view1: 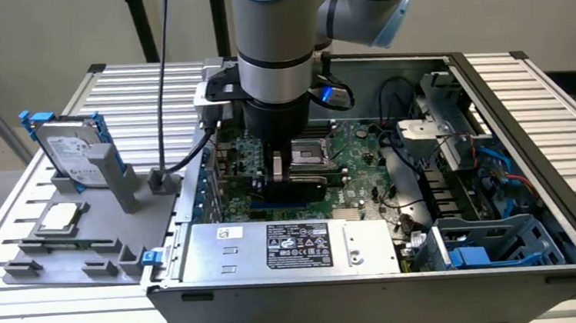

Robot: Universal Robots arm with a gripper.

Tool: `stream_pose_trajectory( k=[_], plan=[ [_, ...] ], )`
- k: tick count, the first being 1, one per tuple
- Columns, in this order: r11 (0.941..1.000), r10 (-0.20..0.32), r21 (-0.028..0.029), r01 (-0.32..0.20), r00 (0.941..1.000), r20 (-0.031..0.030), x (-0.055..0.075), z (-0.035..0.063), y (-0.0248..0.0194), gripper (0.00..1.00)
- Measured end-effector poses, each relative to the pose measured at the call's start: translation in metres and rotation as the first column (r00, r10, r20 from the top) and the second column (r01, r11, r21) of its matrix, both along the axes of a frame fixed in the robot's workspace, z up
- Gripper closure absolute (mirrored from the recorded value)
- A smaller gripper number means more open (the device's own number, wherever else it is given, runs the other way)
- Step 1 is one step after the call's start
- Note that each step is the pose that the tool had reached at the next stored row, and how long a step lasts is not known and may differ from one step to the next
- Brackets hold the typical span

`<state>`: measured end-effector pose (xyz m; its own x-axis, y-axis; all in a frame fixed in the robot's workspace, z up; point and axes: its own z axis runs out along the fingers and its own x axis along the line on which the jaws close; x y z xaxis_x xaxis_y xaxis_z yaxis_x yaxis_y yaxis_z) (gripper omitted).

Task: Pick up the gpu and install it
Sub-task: 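Insert the gpu into the slot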

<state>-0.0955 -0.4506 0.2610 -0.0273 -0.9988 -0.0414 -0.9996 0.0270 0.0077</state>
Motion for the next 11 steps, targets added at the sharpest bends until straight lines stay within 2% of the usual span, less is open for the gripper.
stream_pose_trajectory(
  k=[4, 6, 11],
  plan=[
    [1.0, 0.0, -0.0006, 0.0, 1.0, -0.0006, 0.0, -0.0023, 0.0, 0.73],
    [1.0, 0.0, 0.0008, 0.0, 1.0, -0.0005, 0.0001, -0.0038, 0.0005, 0.73],
    [1.0, 0.0, -0.0001, 0.0, 1.0, -0.0052, 0.0, -0.0043, 0.0021, 0.73]
  ],
)
